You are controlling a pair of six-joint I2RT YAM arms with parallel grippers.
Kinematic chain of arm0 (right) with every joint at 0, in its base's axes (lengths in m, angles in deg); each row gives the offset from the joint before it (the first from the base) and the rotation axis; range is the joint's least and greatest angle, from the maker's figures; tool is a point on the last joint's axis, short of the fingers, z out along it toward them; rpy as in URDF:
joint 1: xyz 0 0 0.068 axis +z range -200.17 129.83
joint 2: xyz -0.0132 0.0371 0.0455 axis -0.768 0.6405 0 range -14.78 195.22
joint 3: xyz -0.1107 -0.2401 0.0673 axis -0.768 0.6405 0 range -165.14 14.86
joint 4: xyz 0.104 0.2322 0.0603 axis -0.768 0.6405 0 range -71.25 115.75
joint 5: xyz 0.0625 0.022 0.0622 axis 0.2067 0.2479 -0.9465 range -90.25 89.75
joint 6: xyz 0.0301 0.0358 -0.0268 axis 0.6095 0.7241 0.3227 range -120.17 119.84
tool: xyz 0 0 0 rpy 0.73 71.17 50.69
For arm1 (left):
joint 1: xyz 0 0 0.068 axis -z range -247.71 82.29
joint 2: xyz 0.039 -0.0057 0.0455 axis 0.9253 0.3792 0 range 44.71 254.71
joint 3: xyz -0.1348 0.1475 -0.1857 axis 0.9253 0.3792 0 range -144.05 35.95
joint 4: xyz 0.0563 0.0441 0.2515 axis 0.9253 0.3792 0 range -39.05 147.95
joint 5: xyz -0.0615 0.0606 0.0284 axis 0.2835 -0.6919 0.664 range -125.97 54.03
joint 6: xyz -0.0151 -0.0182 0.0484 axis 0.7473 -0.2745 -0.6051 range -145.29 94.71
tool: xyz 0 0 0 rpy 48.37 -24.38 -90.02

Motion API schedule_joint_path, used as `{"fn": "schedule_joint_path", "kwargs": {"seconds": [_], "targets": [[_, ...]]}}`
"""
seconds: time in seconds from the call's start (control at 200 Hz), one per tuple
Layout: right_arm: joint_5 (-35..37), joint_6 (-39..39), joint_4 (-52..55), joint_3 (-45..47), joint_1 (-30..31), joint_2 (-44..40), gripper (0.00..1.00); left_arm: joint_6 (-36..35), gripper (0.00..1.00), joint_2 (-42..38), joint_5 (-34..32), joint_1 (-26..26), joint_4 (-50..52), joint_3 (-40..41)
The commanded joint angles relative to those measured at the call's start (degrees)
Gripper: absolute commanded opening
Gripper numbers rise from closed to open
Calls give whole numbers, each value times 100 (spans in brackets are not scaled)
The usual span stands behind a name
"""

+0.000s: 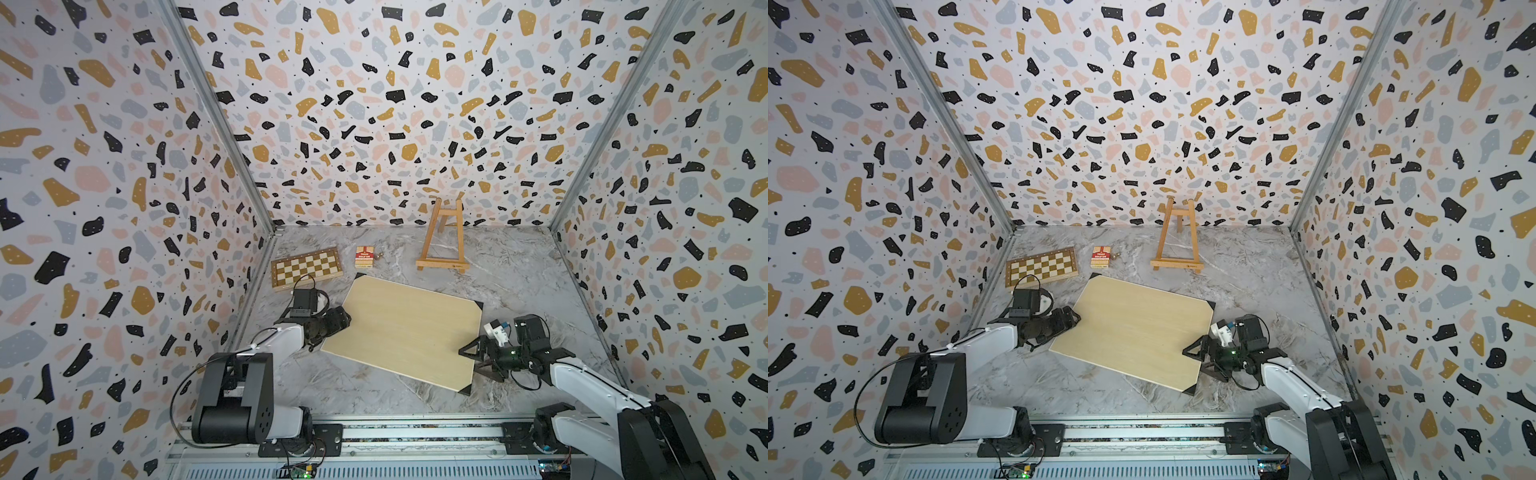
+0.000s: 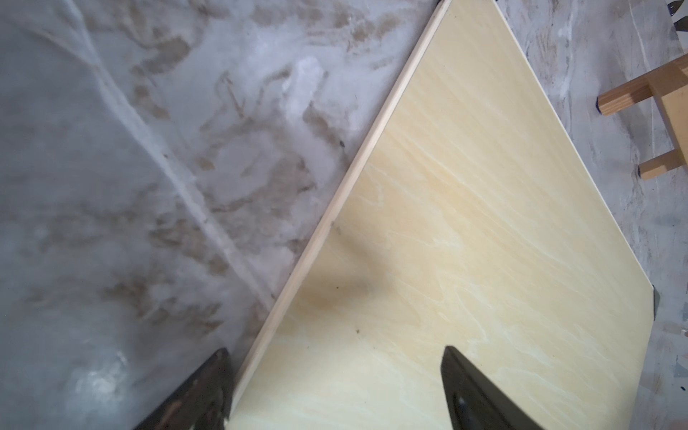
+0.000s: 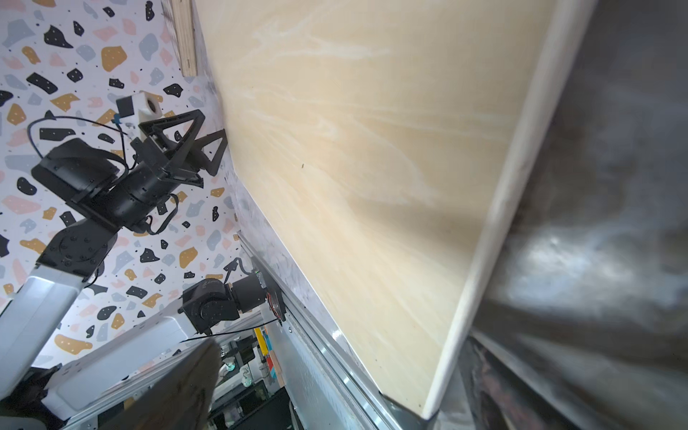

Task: Assemble the easel
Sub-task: Move the drawing board to the center of the board.

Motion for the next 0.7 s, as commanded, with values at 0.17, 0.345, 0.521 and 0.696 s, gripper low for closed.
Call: {"fn": "schedule_joint_path", "kwargs": {"seconds": [0.17,0.345,0.521,0.696], "targets": [[-1062,-217,-516,-9,399,-251,100,856,84,-491,1497,782,1310,755],[-508,-714,694,-122,505,-166,100,1039,83,-1044,1482,815,1595,989],[-139,-780,1493,-223,804,-259,100,967,83,-1560,1187,817,2148,1015],[814,-1060,2694,-519,796,-315,100,1085,83,-1663,767,814,2221,1084]]}}
